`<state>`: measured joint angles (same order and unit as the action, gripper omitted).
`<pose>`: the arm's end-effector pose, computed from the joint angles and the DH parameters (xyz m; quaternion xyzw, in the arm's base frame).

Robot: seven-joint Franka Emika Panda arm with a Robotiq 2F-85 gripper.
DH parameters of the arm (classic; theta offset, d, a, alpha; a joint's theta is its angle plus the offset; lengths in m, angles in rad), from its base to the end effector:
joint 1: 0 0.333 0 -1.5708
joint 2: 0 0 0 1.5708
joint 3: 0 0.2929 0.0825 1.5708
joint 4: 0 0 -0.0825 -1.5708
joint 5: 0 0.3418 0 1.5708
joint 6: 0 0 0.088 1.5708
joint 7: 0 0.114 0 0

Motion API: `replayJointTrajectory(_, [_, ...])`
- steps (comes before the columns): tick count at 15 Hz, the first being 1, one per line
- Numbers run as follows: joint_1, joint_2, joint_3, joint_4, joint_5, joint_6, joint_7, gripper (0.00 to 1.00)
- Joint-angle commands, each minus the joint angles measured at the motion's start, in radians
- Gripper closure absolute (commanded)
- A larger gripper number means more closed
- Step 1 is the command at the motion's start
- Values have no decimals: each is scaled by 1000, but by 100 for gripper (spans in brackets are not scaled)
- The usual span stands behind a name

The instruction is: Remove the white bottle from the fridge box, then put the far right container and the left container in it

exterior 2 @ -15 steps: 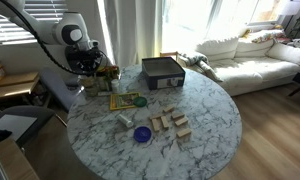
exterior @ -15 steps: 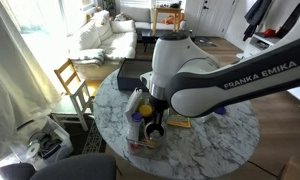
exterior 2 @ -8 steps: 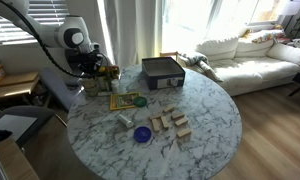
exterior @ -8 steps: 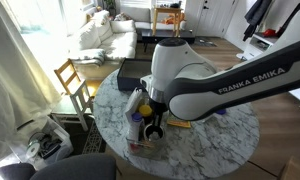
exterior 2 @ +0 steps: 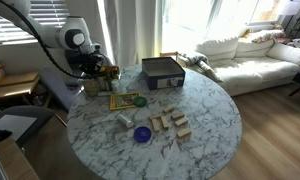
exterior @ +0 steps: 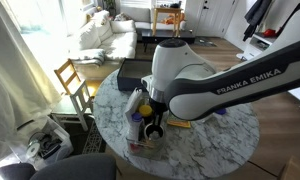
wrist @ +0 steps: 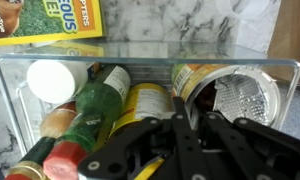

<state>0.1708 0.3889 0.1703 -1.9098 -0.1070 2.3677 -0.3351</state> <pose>0.5615 0.1917 0.3023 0.9325 0.3590 0.0381 0.0068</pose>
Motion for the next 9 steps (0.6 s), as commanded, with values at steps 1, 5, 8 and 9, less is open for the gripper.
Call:
replayJointTrajectory(1, [1, 15, -1, 9, -21, 5, 21, 97])
replayJointTrajectory(5, [-12, -10, 7, 10, 2, -19, 2, 50])
replayJointTrajectory(8, [-28, -56, 6, 8, 7, -54, -18, 26])
replayJointTrajectory(9, [-37, -76, 4, 5, 10, -73, -27, 19])
